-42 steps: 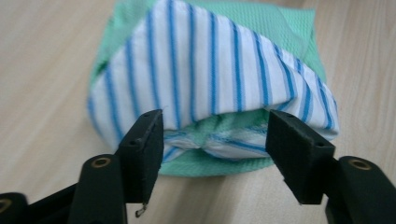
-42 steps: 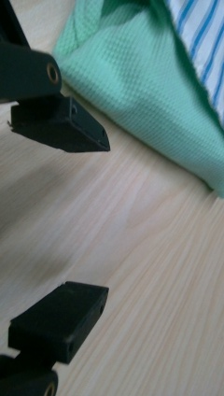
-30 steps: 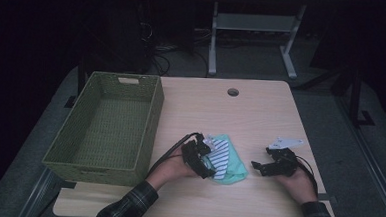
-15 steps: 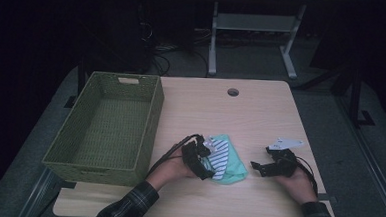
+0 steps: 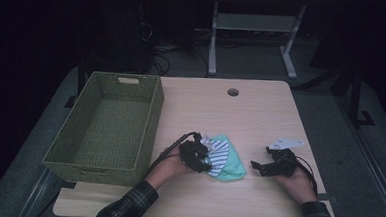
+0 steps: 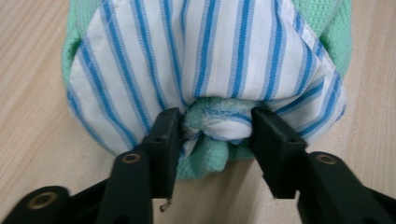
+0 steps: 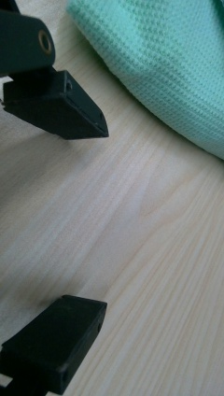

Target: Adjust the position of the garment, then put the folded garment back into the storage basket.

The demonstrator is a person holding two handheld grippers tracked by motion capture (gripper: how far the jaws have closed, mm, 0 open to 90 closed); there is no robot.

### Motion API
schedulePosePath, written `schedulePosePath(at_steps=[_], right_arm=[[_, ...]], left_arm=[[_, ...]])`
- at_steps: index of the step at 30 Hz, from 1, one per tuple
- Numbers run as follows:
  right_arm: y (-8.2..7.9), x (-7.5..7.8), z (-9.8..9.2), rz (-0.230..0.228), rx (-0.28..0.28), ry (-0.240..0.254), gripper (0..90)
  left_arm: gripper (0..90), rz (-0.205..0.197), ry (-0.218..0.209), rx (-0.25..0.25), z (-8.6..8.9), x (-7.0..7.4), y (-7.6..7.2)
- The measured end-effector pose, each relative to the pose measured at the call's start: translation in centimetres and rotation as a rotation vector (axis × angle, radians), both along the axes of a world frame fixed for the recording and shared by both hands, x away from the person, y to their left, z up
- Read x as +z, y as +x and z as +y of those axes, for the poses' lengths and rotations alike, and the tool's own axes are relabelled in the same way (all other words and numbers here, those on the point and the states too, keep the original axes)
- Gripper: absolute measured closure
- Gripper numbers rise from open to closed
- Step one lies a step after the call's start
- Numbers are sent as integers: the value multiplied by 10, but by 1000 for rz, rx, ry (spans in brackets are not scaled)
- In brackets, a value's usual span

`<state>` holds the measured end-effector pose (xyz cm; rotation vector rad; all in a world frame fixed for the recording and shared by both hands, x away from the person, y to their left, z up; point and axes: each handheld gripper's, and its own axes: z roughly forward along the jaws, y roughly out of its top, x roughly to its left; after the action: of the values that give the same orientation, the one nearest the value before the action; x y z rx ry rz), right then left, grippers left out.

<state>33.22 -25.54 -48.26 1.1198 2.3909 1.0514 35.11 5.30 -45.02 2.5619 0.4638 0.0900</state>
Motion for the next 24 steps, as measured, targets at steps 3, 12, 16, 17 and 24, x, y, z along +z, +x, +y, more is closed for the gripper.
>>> schedulePosePath(at_steps=[3, 12, 16, 17, 24], right_arm=[[0, 0, 0, 1, -2, 1, 134], [0, 0, 0, 2, -3, 2, 134], [0, 0, 0, 2, -3, 1, 134], [0, 0, 0, 1, -3, 1, 134], [0, 0, 0, 0, -3, 0, 134]], left_arm=[[592, 0, -3, 2, 1, 0, 2], [754, -1, -6, 4, -1, 1, 3], [782, -4, 5, 4, -3, 2, 3], [786, -4, 2, 7, -2, 2, 3], [794, 11, -31, 1, 0, 8, 3]])
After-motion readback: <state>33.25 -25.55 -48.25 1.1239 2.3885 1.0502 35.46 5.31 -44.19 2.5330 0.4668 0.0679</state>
